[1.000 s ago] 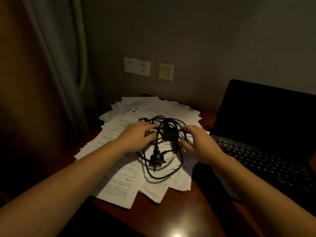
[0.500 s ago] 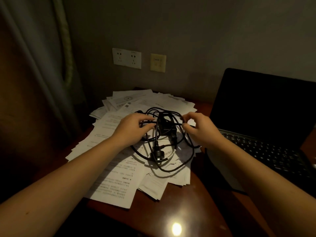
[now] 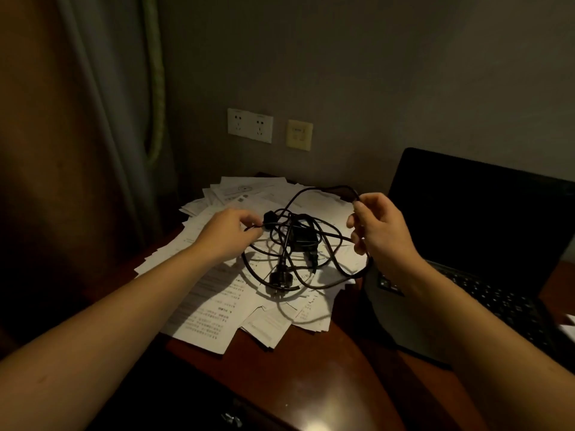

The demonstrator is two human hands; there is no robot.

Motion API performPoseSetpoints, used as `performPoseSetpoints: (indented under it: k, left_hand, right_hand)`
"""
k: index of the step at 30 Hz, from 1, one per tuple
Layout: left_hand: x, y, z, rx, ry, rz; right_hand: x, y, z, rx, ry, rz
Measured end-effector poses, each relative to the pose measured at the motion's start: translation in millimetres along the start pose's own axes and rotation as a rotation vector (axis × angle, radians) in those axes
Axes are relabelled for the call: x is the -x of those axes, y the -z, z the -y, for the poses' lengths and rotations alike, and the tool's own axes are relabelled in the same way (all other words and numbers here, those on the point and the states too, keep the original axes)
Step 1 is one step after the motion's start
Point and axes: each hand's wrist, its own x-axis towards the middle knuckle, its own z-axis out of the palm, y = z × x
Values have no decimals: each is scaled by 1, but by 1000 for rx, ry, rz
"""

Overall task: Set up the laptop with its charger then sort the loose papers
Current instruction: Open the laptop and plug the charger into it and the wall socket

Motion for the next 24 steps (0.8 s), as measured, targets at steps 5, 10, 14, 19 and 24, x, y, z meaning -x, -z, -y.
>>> performPoseSetpoints:
  k: [5,10,14,19,24]
  left_hand:
    - [2,-5,-10,-45,-55,-59]
    - [-3,-15,-28,-172,15,131]
    - [-11,-15,-27,-160,28,85]
    - [-18,-3,-8,-128,53,21]
    - [-21,9,9,-100,128,0]
  right_hand:
    - [-6,-2,2,-278,-191,-1]
    - [-6,6,1,-380,-269,129]
    - [-3,12,0,-16,-213,141]
    - [-8,17,-4,281,-194,162]
    - [-9,15,-5,250,-154,299]
